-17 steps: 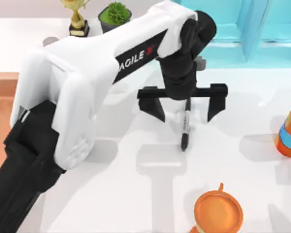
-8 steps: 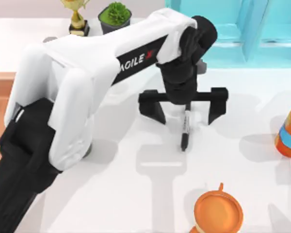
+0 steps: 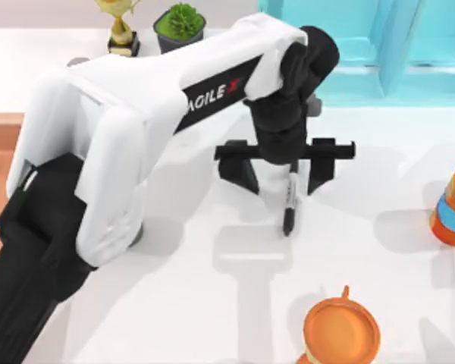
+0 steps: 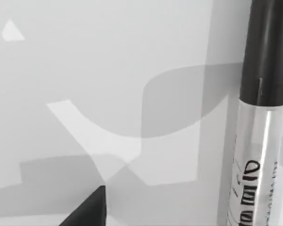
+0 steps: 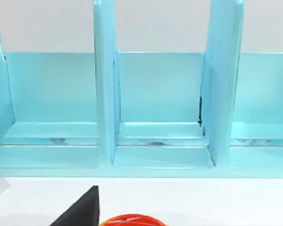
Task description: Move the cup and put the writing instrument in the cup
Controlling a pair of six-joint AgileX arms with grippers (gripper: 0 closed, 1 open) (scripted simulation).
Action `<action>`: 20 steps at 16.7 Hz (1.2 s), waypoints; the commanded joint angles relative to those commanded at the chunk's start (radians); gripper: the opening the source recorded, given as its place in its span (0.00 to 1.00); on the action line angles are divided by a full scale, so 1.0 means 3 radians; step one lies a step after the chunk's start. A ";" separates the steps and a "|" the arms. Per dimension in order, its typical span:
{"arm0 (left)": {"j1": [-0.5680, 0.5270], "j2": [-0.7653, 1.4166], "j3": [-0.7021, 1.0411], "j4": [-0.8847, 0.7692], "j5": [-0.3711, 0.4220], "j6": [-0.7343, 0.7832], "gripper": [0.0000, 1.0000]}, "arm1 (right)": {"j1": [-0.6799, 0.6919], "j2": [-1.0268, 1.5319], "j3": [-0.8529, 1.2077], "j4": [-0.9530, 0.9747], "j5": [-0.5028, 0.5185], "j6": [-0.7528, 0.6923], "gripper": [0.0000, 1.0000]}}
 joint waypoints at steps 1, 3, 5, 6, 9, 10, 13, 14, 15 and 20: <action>0.0000 0.0000 0.0000 0.0000 0.0000 0.0000 0.32 | 0.0000 0.0000 0.0000 0.0000 0.0000 0.0000 1.00; 0.0000 0.0000 0.0000 0.0000 0.0000 0.0000 0.17 | 0.0000 0.0000 0.0000 0.0000 0.0000 0.0000 1.00; 0.0000 0.0000 0.0000 0.0000 0.0000 0.0000 0.02 | 0.0000 0.0000 0.0000 0.0000 0.0000 0.0000 1.00; 0.0000 0.0000 0.0000 0.0000 0.0000 0.0000 0.00 | 0.0000 0.0000 0.0000 0.0000 0.0000 0.0000 1.00; 0.0000 0.0000 0.0000 0.0000 0.0000 0.0000 0.00 | 0.0000 0.0000 0.0000 0.0000 0.0000 0.0000 1.00; 0.0000 0.0000 0.0000 0.0000 0.0000 0.0000 0.00 | 0.0000 0.0000 0.0000 0.0000 0.0000 0.0000 1.00; 0.0000 0.0000 0.0000 0.0000 0.0000 0.0000 0.00 | 0.0000 0.0000 0.0000 0.0000 0.0000 0.0000 1.00; 0.0052 -0.0261 -0.0059 -0.0130 -0.0158 0.0127 0.00 | 0.0000 0.0000 0.0000 0.0000 0.0000 0.0000 1.00; 0.0052 -0.0268 -0.0067 -0.0133 -0.0161 0.0119 0.00 | 0.0000 0.0000 0.0000 0.0000 0.0000 0.0000 1.00; -0.0099 -0.0753 -0.0512 -0.0196 -0.0191 -0.0069 0.00 | 0.0000 0.0000 0.0000 0.0000 0.0000 0.0000 1.00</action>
